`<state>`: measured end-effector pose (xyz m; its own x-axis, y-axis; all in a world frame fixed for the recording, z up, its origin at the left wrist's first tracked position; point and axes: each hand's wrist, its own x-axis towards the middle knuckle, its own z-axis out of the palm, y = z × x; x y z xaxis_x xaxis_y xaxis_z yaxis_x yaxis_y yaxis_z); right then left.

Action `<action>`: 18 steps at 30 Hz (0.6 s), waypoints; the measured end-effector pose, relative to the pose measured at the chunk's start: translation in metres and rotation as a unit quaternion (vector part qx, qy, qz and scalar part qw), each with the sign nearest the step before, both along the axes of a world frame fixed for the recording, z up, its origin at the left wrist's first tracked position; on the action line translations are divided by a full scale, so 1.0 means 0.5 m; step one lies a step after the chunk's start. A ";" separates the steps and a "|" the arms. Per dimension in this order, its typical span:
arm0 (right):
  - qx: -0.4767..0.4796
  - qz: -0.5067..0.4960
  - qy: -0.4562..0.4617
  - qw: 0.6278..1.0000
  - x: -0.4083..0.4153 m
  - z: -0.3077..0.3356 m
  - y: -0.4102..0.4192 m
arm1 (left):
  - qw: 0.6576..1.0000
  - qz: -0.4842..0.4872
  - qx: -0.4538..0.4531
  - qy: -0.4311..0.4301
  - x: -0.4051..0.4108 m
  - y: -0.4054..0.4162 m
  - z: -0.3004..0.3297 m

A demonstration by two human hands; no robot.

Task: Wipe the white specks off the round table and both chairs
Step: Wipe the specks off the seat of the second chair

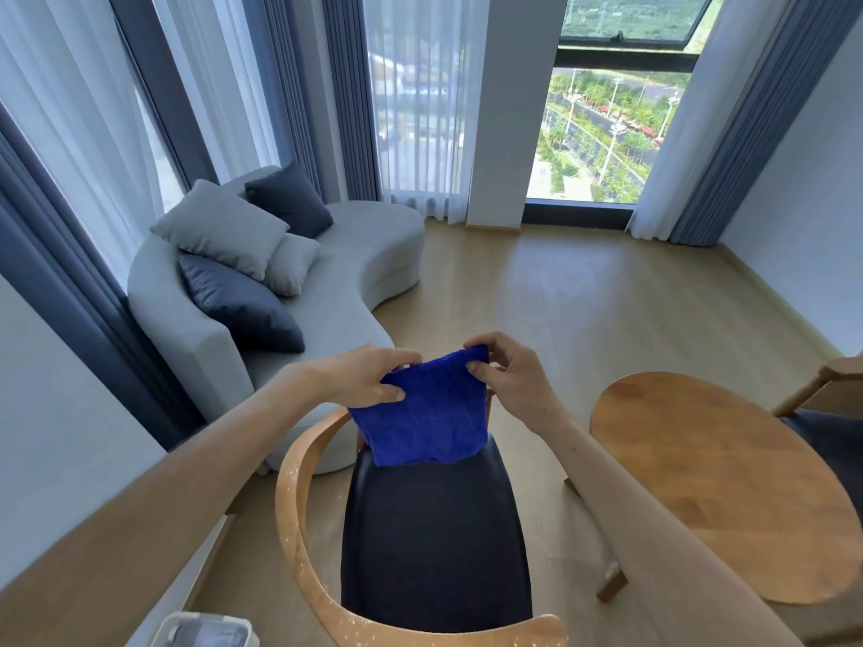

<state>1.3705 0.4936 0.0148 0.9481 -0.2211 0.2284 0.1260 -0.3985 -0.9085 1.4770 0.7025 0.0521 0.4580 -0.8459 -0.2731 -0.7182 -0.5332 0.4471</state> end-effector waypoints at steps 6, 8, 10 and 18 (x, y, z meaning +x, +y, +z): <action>0.006 0.011 0.007 1.000 -0.007 0.003 -0.012 | 0.999 0.006 -0.025 -0.021 -0.004 0.005 -0.001; 0.024 0.011 0.015 1.000 -0.006 0.005 -0.013 | 0.997 -0.005 -0.059 -0.041 -0.007 0.003 -0.001; 0.053 0.013 0.023 0.998 -0.002 0.008 -0.005 | 0.991 -0.030 -0.104 -0.075 -0.014 -0.008 0.000; 0.150 0.031 0.038 0.988 0.014 0.002 0.035 | 0.952 -0.067 -0.277 -0.114 -0.048 -0.040 0.031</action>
<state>1.3774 0.5110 0.0157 0.9741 -0.2080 0.0890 0.0683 -0.1045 -0.9922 1.4527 0.6824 0.0674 0.3293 -0.8864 0.3253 -0.8756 -0.1577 0.4566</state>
